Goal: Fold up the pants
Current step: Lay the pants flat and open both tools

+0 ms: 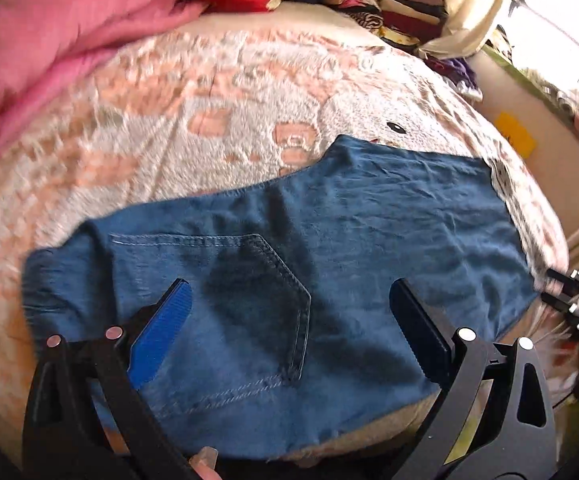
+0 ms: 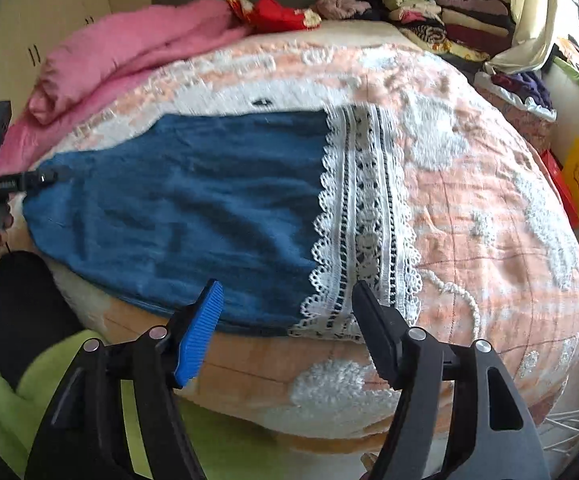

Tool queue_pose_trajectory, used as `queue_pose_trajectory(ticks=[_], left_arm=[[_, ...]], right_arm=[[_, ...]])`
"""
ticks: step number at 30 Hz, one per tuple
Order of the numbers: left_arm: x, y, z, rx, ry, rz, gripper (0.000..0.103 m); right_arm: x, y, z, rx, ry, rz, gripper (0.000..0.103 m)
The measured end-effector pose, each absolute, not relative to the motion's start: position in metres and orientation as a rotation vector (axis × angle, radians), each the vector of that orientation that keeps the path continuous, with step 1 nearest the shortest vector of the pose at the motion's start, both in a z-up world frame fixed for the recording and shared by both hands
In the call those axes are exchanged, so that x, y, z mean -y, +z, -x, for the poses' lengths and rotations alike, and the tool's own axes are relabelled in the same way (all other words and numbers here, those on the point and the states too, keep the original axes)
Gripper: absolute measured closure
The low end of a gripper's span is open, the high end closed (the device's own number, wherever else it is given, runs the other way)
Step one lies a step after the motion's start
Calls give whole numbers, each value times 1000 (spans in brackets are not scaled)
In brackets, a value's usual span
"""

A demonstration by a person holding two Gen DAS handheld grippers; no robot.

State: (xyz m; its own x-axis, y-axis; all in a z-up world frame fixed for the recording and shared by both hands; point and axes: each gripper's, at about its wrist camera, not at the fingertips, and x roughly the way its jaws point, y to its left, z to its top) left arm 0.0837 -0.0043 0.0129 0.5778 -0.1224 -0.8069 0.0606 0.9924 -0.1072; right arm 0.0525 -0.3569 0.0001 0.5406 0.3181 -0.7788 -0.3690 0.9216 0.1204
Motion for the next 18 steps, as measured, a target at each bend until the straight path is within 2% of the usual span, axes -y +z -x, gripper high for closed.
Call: queue_pose_trajectory(ticks=[5, 8, 11, 18], left_arm=[[28, 12, -72, -963, -139, -14, 10], [43, 4, -73, -985, -152, -63, 10], [64, -4, -76, -1011, -165, -118, 10], [84, -45, -79, -1158, -217, -163, 10]], right_arm=[[347, 10, -49, -873, 418, 77, 37], [340, 12, -53, -861, 434, 73, 31], [329, 12, -60, -859, 451, 95, 31], [305, -7, -70, -896, 487, 170, 31]])
